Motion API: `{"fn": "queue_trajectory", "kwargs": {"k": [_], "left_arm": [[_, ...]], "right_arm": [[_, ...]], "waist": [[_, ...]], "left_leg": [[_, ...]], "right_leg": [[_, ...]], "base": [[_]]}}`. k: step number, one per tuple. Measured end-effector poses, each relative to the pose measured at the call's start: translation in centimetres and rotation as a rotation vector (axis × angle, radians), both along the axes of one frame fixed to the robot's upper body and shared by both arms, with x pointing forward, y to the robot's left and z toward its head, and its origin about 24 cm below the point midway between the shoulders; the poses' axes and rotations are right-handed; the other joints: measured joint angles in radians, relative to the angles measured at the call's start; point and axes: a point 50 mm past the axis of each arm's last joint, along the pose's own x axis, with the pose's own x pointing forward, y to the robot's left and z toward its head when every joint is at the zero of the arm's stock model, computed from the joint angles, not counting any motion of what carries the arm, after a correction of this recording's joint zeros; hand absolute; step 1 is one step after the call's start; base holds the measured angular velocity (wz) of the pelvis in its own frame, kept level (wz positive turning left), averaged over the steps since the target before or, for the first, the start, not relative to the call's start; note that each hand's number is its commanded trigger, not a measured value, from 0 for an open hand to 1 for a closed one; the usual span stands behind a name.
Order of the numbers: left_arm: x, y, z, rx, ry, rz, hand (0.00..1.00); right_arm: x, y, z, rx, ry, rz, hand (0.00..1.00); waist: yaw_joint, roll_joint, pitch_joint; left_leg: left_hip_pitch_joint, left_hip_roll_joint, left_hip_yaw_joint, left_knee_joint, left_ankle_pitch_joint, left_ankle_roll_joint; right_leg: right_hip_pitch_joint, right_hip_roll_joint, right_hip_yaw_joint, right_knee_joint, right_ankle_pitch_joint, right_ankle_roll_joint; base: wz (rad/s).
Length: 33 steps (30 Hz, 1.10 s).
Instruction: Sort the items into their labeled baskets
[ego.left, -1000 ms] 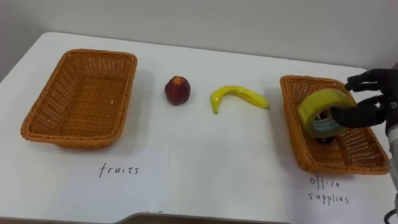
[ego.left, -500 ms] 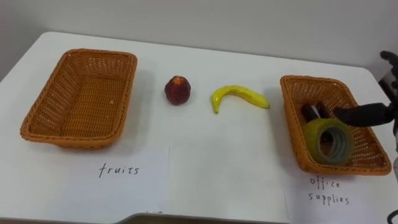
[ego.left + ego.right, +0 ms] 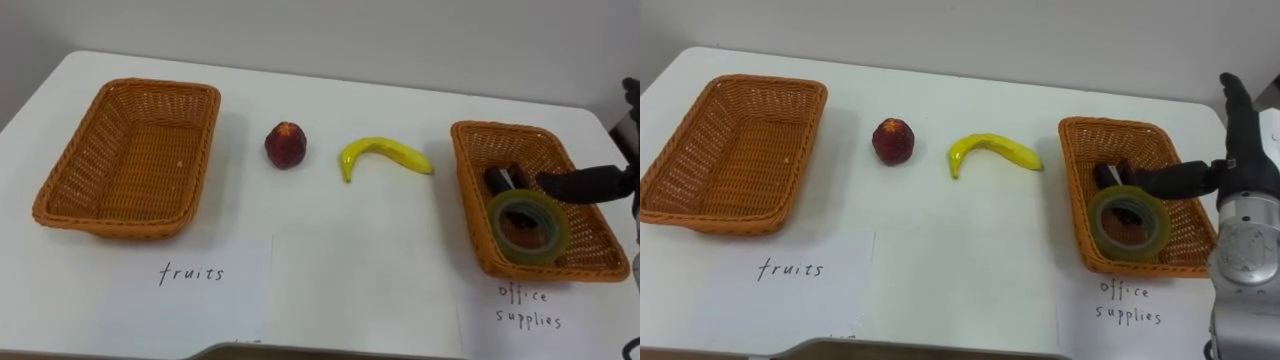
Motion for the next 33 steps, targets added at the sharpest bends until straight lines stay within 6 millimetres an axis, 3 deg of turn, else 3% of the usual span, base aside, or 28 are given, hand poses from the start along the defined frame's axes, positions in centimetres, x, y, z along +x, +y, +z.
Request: {"fn": "queue_trajectory", "kwargs": {"k": [20,28,33], "left_arm": [[0.1,-0.1,0.0,-0.011,0.001,-0.004,0.0],[0.0,-0.2,-0.1,-0.026,0.0,-0.007,0.0],[-0.7,-0.5,-0.1,-0.037,0.022,-0.035,0.0]], "right_arm": [[0.1,0.1,0.4,-0.006,-0.015,0.004,0.0],[1.7,1.1,3.3,-0.025,-0.12,0.053,0.0],[2.0,1.3,4.8,-0.072,-0.159,0.069,0.0]], "waist": [[0.002,-0.006,0.0008],[0.003,-0.005,0.0061],[0.009,-0.018,-0.0012]], "left_leg": [[0.001,-0.001,0.0,0.001,0.0,0.0],[-0.001,-0.002,0.0,0.001,-0.001,0.001],[-0.008,-0.002,0.0,0.003,-0.001,0.0]], "right_leg": [[-0.001,-0.002,-0.002,0.004,-0.002,0.001],[-0.01,-0.005,-0.003,0.018,-0.011,-0.001],[-0.017,-0.004,-0.003,0.019,-0.013,-0.001]], "base": [[0.0],[0.0],[0.0]]}}
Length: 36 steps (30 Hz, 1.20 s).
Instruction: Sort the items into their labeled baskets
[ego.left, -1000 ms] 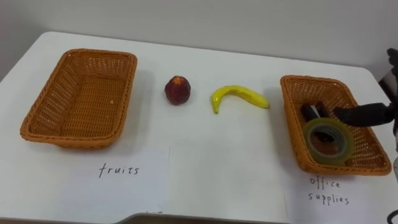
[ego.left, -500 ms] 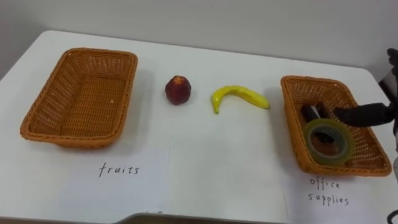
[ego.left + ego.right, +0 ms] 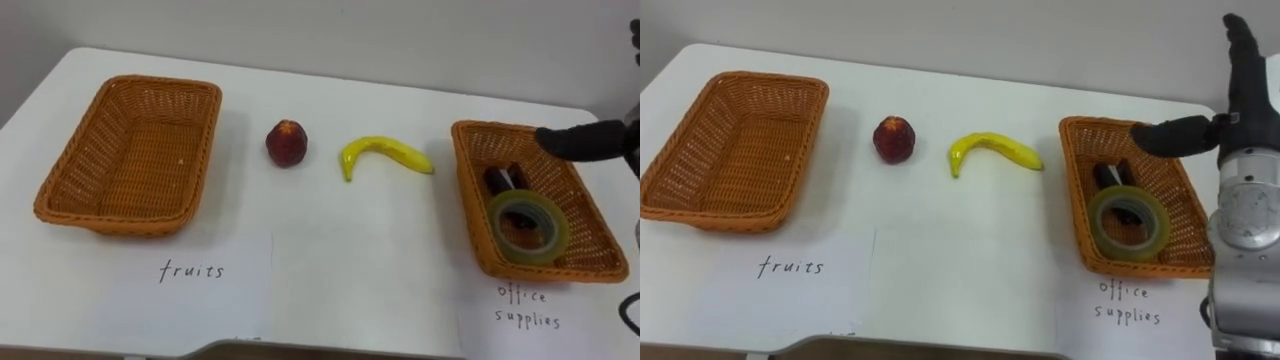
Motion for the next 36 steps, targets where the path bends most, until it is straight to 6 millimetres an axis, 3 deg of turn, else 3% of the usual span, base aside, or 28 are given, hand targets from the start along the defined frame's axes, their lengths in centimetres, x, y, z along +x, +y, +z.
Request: {"fn": "queue_trajectory", "kwargs": {"k": [7,10,14,22,27,36], "left_arm": [[-0.7,0.2,0.1,-0.009,0.01,-0.007,0.0],[-0.5,0.4,0.2,-0.004,0.009,-0.028,0.0],[-0.5,0.8,0.2,-0.002,0.028,-0.043,0.0],[1.1,0.9,0.1,0.004,0.01,-0.085,0.0],[2.2,0.9,0.1,0.005,-0.011,-0.108,0.0],[2.7,0.8,0.1,0.0,-0.022,-0.127,0.0]], "right_arm": [[0.1,0.8,0.6,-0.06,-0.012,0.02,0.0],[0.7,2.5,0.0,-0.074,0.026,0.101,0.0],[1.9,4.0,0.7,-0.096,0.022,0.178,0.0],[3.4,4.7,1.3,-0.126,0.031,0.213,0.0],[3.7,5.4,1.4,-0.153,0.034,0.236,0.0],[4.9,6.8,2.3,-0.171,0.018,0.284,0.0]], "waist": [[0.016,-0.003,0.0032],[0.024,-0.006,0.0051],[0.027,-0.014,0.0117],[0.054,-0.021,0.0104],[0.073,-0.028,0.004],[0.09,-0.027,0.006]], "left_leg": [[0.002,0.002,0.007,-0.005,0.0,0.0],[-0.001,0.004,0.006,-0.005,-0.001,-0.001],[-0.022,0.004,0.006,0.003,-0.003,-0.001],[-0.069,0.005,0.003,0.029,-0.004,0.001],[-0.1,0.009,0.008,0.035,-0.003,0.001],[-0.107,0.009,0.002,0.031,-0.003,0.001]], "right_leg": [[-0.001,0.005,0.004,0.001,0.001,0.0],[-0.004,0.006,0.006,0.002,0.001,-0.001],[-0.025,0.006,0.008,0.014,0.003,-0.003],[-0.059,0.003,0.0,0.014,0.012,-0.003],[-0.09,0.005,0.003,0.014,0.02,-0.007],[-0.094,0.009,-0.003,0.013,0.02,-0.007]], "base": [[-0.01],[-0.03],[0.0],[0.02],[-0.04],[0.01]]}}
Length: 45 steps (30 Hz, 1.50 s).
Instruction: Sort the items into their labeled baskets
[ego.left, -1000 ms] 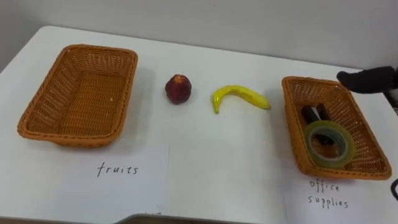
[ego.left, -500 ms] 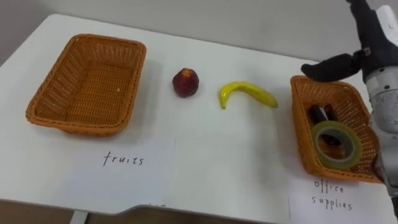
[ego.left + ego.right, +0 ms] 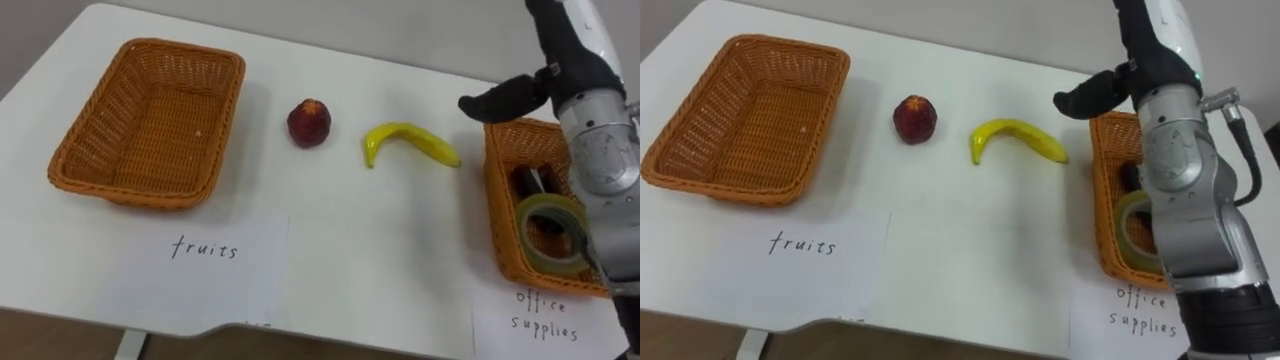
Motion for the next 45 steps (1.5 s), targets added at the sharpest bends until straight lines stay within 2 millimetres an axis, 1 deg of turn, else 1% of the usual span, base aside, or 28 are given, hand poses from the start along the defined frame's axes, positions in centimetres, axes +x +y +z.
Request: {"fn": "queue_trajectory", "kwargs": {"k": [4,8,11,12,15,18,21,23,24,25,31,33,36,39,45], "left_arm": [[0.0,0.0,0.0,-0.001,0.001,-0.002,0.0],[0.0,0.2,0.1,0.009,0.003,-0.013,0.0],[0.1,0.2,0.1,0.012,0.003,-0.019,0.0],[0.2,0.4,0.1,0.016,0.0,-0.024,0.0],[0.3,0.7,0.3,0.025,0.001,-0.035,0.0],[0.3,0.8,0.3,0.024,0.002,-0.034,0.0],[0.4,0.9,0.3,0.027,0.0,-0.036,0.0],[0.3,0.9,0.3,0.027,0.004,-0.035,0.0],[0.3,0.9,0.3,0.025,0.007,-0.036,0.0],[0.3,0.9,0.3,0.024,0.01,-0.035,0.0],[-0.1,0.9,0.3,0.019,0.031,-0.029,0.0],[-0.1,0.9,0.3,0.019,0.031,-0.03,0.0],[-0.1,0.8,0.3,0.018,0.032,-0.032,0.0],[-0.1,0.8,0.3,0.014,0.039,-0.031,0.0],[0.0,0.8,0.3,0.013,0.036,-0.032,0.0]], "right_arm": [[0.4,-0.1,-0.3,-0.002,0.019,-0.006,0.0],[1.0,-0.1,-0.5,-0.018,0.045,-0.008,0.0],[1.1,0.2,-0.8,-0.049,0.068,0.016,0.0],[1.1,0.3,-1.1,-0.061,0.085,0.024,0.0],[1.2,0.5,-2.0,-0.091,0.145,0.041,0.0],[1.2,0.7,-2.2,-0.141,0.173,0.054,0.0],[1.2,0.8,-2.3,-0.172,0.187,0.061,0.0],[1.3,1.1,-2.4,-0.197,0.199,0.075,0.0],[1.3,1.3,-2.4,-0.202,0.209,0.083,0.0],[1.3,1.3,-2.5,-0.203,0.22,0.084,0.0],[1.3,1.3,-2.7,-0.203,0.254,0.096,0.0],[1.3,1.3,-2.8,-0.208,0.266,0.101,0.0],[1.4,1.3,-3.6,-0.248,0.304,0.094,0.0],[1.4,1.6,-4.6,-0.279,0.351,0.108,0.0],[1.4,1.7,-5.1,-0.293,0.378,0.111,0.0]], "waist": [[0.014,-0.002,-0.0005],[0.015,-0.002,0.0],[0.018,-0.005,0.0025],[0.017,-0.008,0.0049],[0.02,-0.019,0.0062],[0.03,-0.023,0.0078],[0.045,-0.026,0.0071],[0.044,-0.026,0.0069],[0.043,-0.026,0.007],[0.044,-0.026,0.0065],[0.064,-0.026,0.0067],[0.07,-0.022,0.0095],[0.073,-0.02,0.0108],[0.08,-0.019,0.0112],[0.101,-0.02,0.0109]], "left_leg": [[-0.002,-0.001,-0.003,0.005,0.0,0.0],[-0.002,-0.001,-0.008,0.006,0.0,0.001],[-0.006,-0.001,-0.011,0.005,0.0,0.001],[-0.007,-0.001,-0.014,0.005,0.0,0.0],[-0.011,-0.002,-0.022,0.006,0.0,0.0],[-0.011,-0.003,-0.023,0.006,0.0,0.0],[-0.013,-0.004,-0.029,0.009,0.0,0.001],[-0.017,-0.004,-0.037,0.018,0.0,0.001],[-0.024,-0.005,-0.043,0.024,0.0,0.001],[-0.026,-0.006,-0.051,0.027,0.0,0.001],[-0.033,-0.005,-0.054,0.035,0.0,0.0],[-0.039,-0.004,-0.056,0.039,0.0,0.0],[-0.044,-0.005,-0.062,0.039,0.0,0.0],[-0.045,-0.006,-0.061,0.039,0.0,0.0],[-0.049,-0.006,-0.061,0.038,0.0,0.0]], "right_leg": [[0.0,-0.002,-0.004,-0.001,0.0,0.0],[0.002,-0.005,-0.011,-0.001,0.0,0.0],[0.002,-0.005,-0.015,-0.001,0.0,0.001],[0.002,-0.005,-0.019,-0.001,0.0,0.0],[0.002,-0.003,-0.024,-0.001,0.0,0.0],[0.001,-0.004,-0.025,-0.001,0.0,0.0],[0.001,-0.004,-0.026,-0.001,0.0,0.0],[0.002,-0.006,-0.038,-0.002,0.0,0.001],[0.002,-0.007,-0.051,-0.002,0.0,0.0],[0.002,-0.008,-0.053,-0.004,0.0,0.0],[0.005,-0.008,-0.06,-0.015,0.001,0.0],[0.006,-0.008,-0.065,-0.015,0.001,-0.001],[0.01,-0.011,-0.078,-0.014,0.002,-0.002],[0.009,-0.015,-0.081,-0.013,0.002,-0.002],[0.004,-0.015,-0.084,-0.013,0.002,-0.002]], "base": [[0.01],[0.03],[0.02],[0.06],[0.06],[0.0],[0.04],[0.12],[0.2],[0.19],[0.04],[0.02],[0.07],[0.01],[0.0]]}}
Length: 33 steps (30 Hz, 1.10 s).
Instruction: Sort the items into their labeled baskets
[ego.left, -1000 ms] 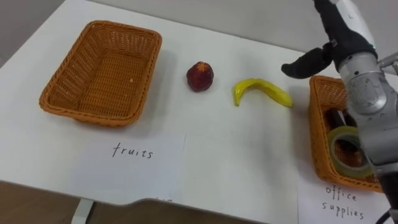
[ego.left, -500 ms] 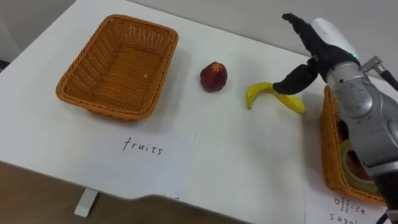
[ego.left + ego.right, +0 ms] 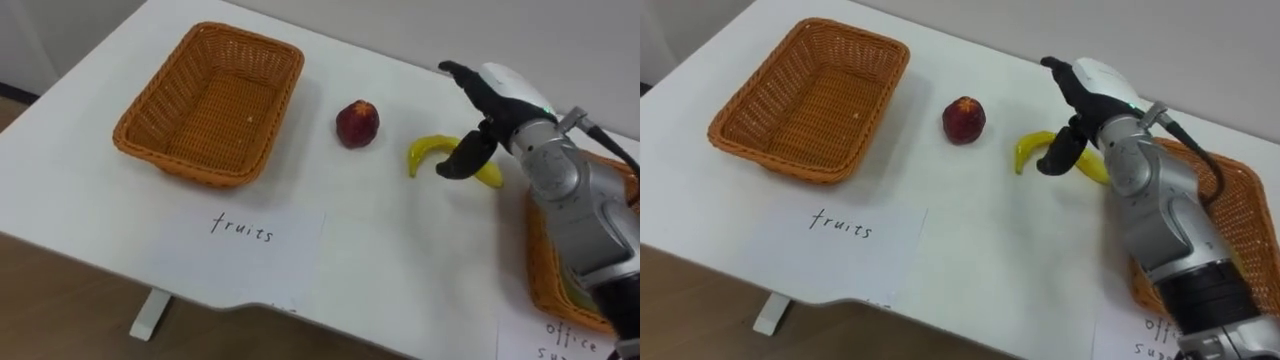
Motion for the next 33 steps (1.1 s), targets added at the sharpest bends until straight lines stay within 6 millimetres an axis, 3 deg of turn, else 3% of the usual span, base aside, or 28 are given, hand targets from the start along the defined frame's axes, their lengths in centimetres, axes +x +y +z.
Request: {"fn": "queue_trajectory", "kwargs": {"k": [11,33], "left_arm": [[0.3,-0.1,0.0,-0.002,-0.008,-0.002,0.0],[1.0,0.0,0.1,0.007,-0.038,-0.01,0.0]], "right_arm": [[0.0,-0.9,-1.2,-0.008,0.052,-0.039,0.0],[0.1,-3.0,-4.0,-0.027,0.191,-0.105,0.0]], "waist": [[0.018,0.007,0.0043],[0.023,0.003,-0.0003]], "left_leg": [[-0.001,0.0,-0.004,0.0,0.0,0.0],[-0.006,-0.002,-0.015,0.0,0.001,0.0]], "right_leg": [[0.002,-0.001,-0.015,-0.001,0.0,0.0],[0.0,-0.002,-0.023,-0.001,0.0,0.0]], "base": [[0.01],[0.0]]}}
